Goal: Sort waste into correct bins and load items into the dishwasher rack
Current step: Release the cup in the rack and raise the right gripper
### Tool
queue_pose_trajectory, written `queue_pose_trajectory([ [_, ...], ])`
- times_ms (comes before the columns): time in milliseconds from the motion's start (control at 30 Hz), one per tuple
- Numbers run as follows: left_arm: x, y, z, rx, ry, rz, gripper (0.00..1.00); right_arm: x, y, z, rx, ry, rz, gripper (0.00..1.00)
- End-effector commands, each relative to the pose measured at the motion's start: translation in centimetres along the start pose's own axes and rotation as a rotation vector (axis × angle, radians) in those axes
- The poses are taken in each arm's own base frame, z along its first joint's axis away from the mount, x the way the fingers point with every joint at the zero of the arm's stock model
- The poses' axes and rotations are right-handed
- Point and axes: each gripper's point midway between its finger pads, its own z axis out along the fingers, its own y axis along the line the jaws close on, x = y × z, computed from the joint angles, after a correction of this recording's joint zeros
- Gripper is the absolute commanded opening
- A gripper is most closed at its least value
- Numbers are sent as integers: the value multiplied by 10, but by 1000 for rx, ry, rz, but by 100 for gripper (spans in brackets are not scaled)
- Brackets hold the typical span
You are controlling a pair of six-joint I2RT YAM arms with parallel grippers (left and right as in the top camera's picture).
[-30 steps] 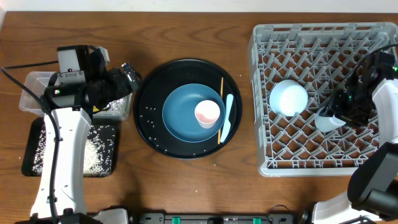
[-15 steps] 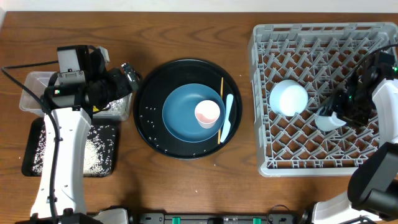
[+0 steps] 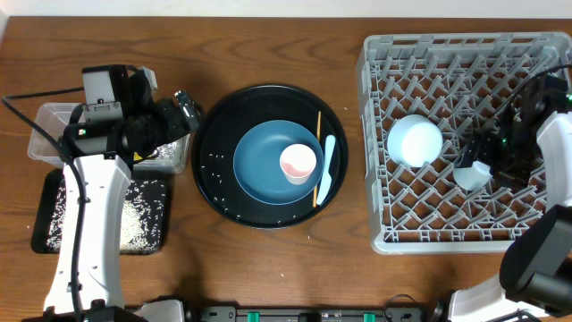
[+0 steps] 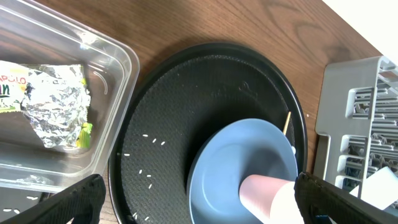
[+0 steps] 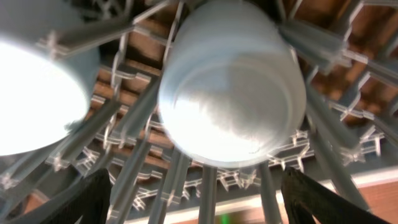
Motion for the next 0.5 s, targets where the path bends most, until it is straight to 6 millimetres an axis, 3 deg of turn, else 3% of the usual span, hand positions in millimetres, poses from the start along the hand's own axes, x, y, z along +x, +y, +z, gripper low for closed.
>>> queue_pose_trajectory([
  [0,-1,4,1,-15,-2,3,98,-13,16,-35,-73,-69,-15,82],
  [100,-1,4,1,-15,-2,3,98,-4,35,-63,-168,-82,-73,83],
  [233,-1,4,1,-15,-2,3,98,16,69,-86,-328,-96,-210,85],
  [467,-1,4,1,-15,-2,3,98,35,85,-91,-380,-57,-271,87],
])
